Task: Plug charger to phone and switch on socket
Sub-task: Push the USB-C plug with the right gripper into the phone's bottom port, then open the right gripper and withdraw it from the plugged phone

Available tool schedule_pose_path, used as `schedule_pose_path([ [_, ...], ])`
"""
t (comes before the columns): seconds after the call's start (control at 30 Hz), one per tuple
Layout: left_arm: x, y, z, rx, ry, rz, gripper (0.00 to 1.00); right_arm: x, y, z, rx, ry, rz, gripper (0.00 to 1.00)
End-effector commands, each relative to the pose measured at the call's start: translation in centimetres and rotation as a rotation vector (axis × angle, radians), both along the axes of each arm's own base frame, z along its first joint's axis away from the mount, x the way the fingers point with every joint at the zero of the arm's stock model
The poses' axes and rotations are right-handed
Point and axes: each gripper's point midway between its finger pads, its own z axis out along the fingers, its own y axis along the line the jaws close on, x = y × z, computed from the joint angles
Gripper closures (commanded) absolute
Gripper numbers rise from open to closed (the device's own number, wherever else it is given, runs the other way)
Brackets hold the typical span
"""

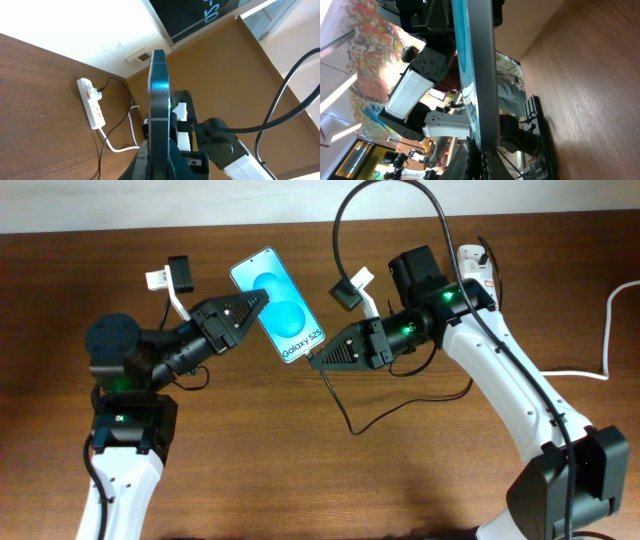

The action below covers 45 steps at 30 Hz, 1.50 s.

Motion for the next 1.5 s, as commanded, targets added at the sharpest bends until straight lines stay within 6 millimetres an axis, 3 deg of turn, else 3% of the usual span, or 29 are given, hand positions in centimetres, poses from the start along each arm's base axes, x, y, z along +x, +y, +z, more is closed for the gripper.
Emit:
schedule_pose_path([
  [0.0, -1.1, -0.7, 0.9, -0.009, -0.012, -0.061, 1.0, -0.2, -0.1, 1.5, 0.027, -0.061, 0.001, 0.96],
  [0.53, -2.4, -1.5, 0.8, 0.004, -0.028, -0.149, 1.0, 0.9, 0.2, 2.5, 0.062, -0.101, 0.006, 0.96],
  [0.73, -2.5, -1.5, -1.0, 0.018, 0.059, -0.155, 1.0, 1.5, 0.4, 2.9, 0.063, -0.101, 0.004, 0.95],
  [1.07, -3.3, -2.7, -1.0, 0.039, 0.021, -0.204, 1.0, 1.9, 0.5, 3.1, 0.056, -0.093, -0.001, 0.95],
  [1.1, -3.3, -2.7, -0.9, 0.039, 0.017, -0.2, 1.0, 2.0, 0.6, 3.0, 0.047, -0.095, -0.009, 0.79],
  [1.2, -3.2, -2.6, -0.8, 0.04, 0.007, -0.195, 1.0, 2.0, 0.6, 3.0, 0.047, -0.096, -0.009, 0.45],
  [1.37, -2.8, -2.5, -0.8, 0.041, 0.007, -0.173, 1.0, 2.1, 0.6, 2.9, 0.04, -0.098, -0.015, 0.31],
  [1.47, -2.8, -2.5, -0.8, 0.041, 0.007, -0.171, 1.0, 3.6, 0.7, 0.8, -0.078, -0.105, -0.105, 0.22],
])
